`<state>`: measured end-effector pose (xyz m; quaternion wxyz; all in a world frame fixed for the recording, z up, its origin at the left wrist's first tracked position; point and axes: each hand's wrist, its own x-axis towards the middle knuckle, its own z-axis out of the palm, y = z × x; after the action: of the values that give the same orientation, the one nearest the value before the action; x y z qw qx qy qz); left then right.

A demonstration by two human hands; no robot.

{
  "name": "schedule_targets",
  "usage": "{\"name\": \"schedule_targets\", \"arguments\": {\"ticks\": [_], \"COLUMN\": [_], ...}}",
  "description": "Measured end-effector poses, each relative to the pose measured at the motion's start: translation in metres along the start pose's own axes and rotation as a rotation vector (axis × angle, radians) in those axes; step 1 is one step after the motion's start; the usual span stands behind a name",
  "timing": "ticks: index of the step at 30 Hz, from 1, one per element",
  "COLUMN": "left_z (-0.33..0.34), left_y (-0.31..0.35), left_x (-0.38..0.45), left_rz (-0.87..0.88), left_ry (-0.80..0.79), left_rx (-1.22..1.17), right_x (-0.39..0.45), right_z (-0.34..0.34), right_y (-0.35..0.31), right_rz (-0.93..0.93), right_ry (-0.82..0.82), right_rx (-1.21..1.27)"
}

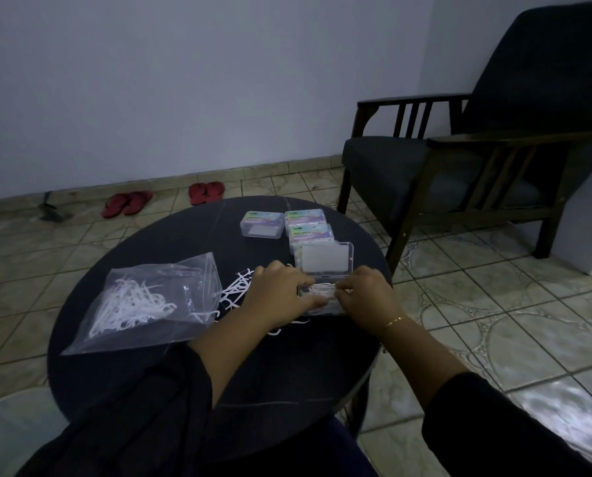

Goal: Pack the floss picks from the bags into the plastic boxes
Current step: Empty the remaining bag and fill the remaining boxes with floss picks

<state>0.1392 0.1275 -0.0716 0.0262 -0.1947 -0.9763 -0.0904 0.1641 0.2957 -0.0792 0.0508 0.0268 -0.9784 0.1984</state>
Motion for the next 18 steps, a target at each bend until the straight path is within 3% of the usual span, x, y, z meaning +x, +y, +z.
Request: {"name": "schedule_targets", "arguments": {"ticks": [9,15,18], "left_z": [0.004,0.010,0.014], "left_y": [0.002,0.003,0.004], "left_x": [0.008,0.014,0.014], "left_rz": [-0.078,-0.082,0.006], "left_ry": [0.043,0.007,0.033], "left_rx": [-0.240,-0.104,-0.071], "right_x": [0.002,0.003,0.003], "right_z": [0.001,0.008,0.009], "right_y": [0.003,0.005,0.006], "right_rz": [0.055,0.066,0.052], "right_ry": [0.041,0.037,0.044], "right_rx": [0.089,0.116,0.108]}}
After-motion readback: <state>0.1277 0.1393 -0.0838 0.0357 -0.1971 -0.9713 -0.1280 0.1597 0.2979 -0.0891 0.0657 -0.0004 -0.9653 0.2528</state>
